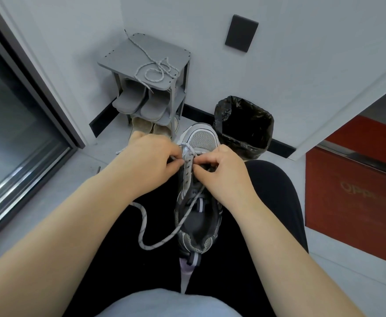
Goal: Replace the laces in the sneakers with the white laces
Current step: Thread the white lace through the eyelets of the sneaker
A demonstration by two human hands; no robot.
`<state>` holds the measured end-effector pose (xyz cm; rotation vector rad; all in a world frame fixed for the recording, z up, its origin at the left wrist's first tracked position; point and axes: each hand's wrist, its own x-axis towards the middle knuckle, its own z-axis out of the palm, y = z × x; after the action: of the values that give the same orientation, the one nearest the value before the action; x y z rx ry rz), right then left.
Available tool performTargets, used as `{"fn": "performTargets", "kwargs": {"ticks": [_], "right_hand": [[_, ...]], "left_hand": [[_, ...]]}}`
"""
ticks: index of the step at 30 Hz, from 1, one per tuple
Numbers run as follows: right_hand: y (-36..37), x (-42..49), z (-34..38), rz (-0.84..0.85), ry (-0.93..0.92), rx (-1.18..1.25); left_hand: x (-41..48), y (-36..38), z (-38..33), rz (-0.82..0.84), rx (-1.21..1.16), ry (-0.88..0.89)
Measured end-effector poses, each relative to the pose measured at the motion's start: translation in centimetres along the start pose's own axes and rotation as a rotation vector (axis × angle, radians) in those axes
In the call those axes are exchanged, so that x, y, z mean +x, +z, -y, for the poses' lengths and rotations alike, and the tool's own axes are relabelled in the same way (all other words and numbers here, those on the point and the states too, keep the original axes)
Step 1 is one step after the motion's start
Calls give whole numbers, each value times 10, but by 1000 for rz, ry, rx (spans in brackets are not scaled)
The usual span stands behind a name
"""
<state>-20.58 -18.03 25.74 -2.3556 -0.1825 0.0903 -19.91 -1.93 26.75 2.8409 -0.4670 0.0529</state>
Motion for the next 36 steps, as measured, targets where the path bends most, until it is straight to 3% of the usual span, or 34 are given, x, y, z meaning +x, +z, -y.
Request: {"fn": "performTargets", "kwargs": {"ticks": [5,16,20,23,27,28,30,32,33,34,35,36], "right_hand": [[2,-1,-1,-17,7,38],[10,0,-4,-69,29,169],[7,6,-2,-22,49,149],[5,7,0,5,50,134],[-12,2,-6,-110,63,159],[-21,3,-8,-187,78,252],[-47,6,-10,-367,102,704],[-67,5,-4,-401,128,1210],[-69,4,1,-382,125,1313],[-66,4,7,-336,118,1272],[-60,4,12,-271,104,1052],[-51,6,14,-180,58,681]], "left_hand": [[0,-1,-2,5,6,12],[29,-6,-17,211,276,61],[18,-3,-9,196,167,25],[7,6,-5,80,4,-54],[4,3,1,-35,-223,-157],[3,3,4,-19,-244,-166],[2,3,8,12,-261,-146],[3,3,7,36,-234,-111],[4,4,5,45,-211,-96],[5,5,4,47,-195,-85],[6,7,4,42,-188,-77],[7,8,5,31,-189,-70]]}}
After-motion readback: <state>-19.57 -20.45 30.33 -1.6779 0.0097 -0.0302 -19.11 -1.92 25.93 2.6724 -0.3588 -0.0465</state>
